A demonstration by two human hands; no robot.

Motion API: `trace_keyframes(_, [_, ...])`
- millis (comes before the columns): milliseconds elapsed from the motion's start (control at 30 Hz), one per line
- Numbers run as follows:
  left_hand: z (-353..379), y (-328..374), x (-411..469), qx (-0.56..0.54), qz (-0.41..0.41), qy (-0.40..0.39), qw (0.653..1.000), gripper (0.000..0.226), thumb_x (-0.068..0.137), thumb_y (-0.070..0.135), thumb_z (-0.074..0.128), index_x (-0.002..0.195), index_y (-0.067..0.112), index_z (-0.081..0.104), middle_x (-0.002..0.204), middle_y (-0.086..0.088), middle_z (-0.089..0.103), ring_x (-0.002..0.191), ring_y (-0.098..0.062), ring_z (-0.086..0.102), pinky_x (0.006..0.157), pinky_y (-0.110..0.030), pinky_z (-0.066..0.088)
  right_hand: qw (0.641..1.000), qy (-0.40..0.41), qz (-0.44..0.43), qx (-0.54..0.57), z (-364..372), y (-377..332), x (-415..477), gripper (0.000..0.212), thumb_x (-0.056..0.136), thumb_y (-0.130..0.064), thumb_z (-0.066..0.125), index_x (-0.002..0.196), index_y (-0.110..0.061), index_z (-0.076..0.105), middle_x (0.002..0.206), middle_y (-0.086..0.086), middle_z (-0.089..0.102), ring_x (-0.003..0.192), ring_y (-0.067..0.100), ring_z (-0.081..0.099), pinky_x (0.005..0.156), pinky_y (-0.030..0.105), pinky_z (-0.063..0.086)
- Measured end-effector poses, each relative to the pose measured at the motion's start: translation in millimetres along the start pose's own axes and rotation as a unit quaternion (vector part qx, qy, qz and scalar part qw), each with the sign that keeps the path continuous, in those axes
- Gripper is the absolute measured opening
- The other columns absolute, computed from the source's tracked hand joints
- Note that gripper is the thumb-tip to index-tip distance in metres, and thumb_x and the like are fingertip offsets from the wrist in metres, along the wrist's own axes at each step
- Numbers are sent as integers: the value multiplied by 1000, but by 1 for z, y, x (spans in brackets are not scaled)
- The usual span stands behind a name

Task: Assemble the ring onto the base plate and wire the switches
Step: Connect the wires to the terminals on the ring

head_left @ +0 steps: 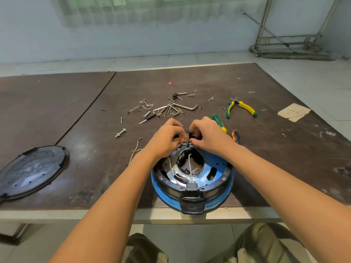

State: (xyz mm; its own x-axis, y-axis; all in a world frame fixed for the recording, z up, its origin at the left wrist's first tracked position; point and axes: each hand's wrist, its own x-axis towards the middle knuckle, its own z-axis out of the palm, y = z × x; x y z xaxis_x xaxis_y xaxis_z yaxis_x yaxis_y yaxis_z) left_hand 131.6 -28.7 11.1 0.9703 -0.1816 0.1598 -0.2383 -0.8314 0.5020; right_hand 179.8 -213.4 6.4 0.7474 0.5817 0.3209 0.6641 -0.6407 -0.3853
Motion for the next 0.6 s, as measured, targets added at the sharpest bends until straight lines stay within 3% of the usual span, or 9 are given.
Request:
trace_keyframes(100, [-2,-1,0,-19,-3,1,1000,9,90,9,68,95,15,74,122,0,50,106,-11,51,86,-20,38,1000,-7,-1,1,0,0,0,19,86,-25,76,101,-20,66,82,-5,63,91,9,46,71,26,41])
trace_keyframes(467, [-1,-3,1,-24,-11,23,999,9,86,12,73,91,19,77,113,5,53,102,-8,50,86,-20,35,1000,-8,-16,-10,0,1,1,11,88,-27,73,96,-20,69,79,-8,62,90,10,45,77,34,49])
trace_keyframes(600, [-2,-4,1,-23,-8,25,999,10,85,12,74,89,21,76,112,6,54,101,-8,52,82,-13,34,1000,-8,-10,-6,2,2,3,10,88,-28,74,93,-20,69,78,-8,63,89,11,45,79,37,50])
